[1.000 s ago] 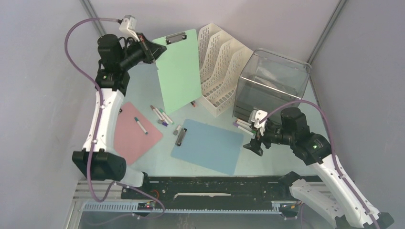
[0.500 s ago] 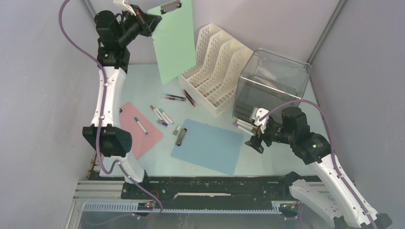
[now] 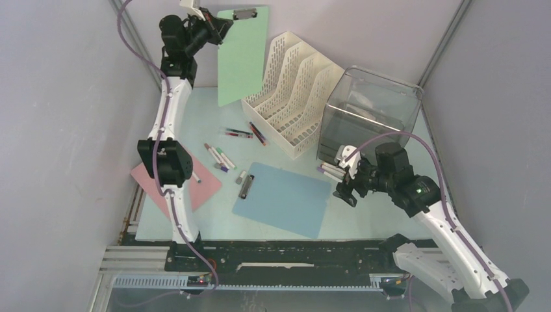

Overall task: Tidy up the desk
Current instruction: Place the folder in the storage box.

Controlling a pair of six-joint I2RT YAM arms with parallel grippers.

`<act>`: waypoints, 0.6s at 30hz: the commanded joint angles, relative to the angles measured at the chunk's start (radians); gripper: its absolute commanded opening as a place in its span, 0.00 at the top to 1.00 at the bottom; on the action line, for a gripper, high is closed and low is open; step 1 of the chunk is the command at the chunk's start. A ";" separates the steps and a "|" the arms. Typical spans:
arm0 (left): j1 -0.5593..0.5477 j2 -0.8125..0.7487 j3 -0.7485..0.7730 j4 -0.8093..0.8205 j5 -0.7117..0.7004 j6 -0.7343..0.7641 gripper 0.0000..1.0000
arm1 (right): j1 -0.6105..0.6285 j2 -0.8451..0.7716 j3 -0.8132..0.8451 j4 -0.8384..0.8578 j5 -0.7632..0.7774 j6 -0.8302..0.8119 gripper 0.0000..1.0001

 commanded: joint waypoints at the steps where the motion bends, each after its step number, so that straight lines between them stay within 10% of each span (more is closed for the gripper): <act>1: -0.014 0.020 0.065 0.144 -0.009 0.002 1.00 | 0.004 0.026 0.000 0.012 0.033 -0.021 0.11; 18: -0.060 0.204 0.075 0.568 0.021 -0.028 1.00 | 0.022 0.052 -0.013 0.014 0.069 -0.034 0.11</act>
